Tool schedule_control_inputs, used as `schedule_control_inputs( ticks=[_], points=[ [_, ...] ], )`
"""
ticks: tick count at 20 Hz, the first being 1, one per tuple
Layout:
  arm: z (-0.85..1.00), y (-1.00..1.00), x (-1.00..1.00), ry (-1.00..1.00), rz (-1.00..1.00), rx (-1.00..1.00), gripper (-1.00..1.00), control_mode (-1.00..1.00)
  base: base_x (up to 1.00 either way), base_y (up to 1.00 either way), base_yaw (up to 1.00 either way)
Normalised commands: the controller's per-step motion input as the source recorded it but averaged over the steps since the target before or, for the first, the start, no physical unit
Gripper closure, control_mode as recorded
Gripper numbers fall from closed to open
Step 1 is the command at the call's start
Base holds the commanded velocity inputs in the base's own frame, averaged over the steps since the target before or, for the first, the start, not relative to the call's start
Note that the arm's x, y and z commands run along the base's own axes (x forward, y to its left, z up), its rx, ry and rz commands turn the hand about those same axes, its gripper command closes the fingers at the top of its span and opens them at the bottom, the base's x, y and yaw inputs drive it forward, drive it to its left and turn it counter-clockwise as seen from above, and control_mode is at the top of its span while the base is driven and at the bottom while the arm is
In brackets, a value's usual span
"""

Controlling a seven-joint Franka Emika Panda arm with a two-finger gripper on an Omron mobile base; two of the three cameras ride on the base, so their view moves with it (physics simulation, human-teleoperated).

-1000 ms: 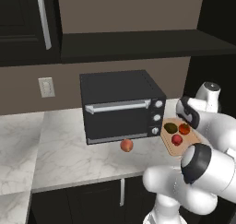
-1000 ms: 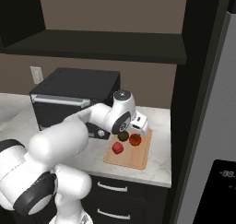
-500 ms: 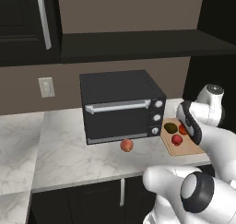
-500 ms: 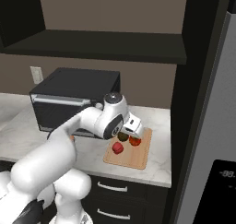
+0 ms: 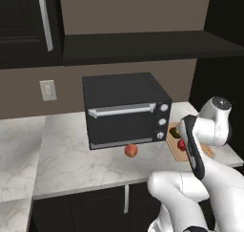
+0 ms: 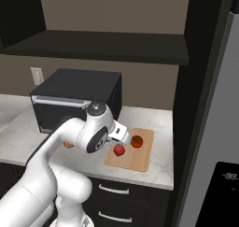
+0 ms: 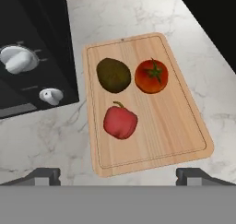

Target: Place the avocado, onion, tomato, and bell pepper on the cutting board.

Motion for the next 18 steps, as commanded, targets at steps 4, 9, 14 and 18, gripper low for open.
schedule_control_inputs(
  ticks=[4, 9, 14, 18],
  points=[
    [0.01, 0.81, -0.14, 0.00, 0.07, -0.05, -1.00, -1.00, 0.00, 0.00, 0.00],
    [0.00, 0.81, -0.03, -0.02, 0.07, -0.09, -1.00, -1.00, 0.00, 0.00, 0.00],
    [0.00, 0.73, -0.01, -0.04, 0.05, -0.09, -1.00, -1.00, 0.00, 0.00, 0.00],
    [0.00, 0.65, 0.00, -0.03, 0.04, -0.12, -1.00, -1.00, 0.00, 0.00, 0.00]
  ],
)
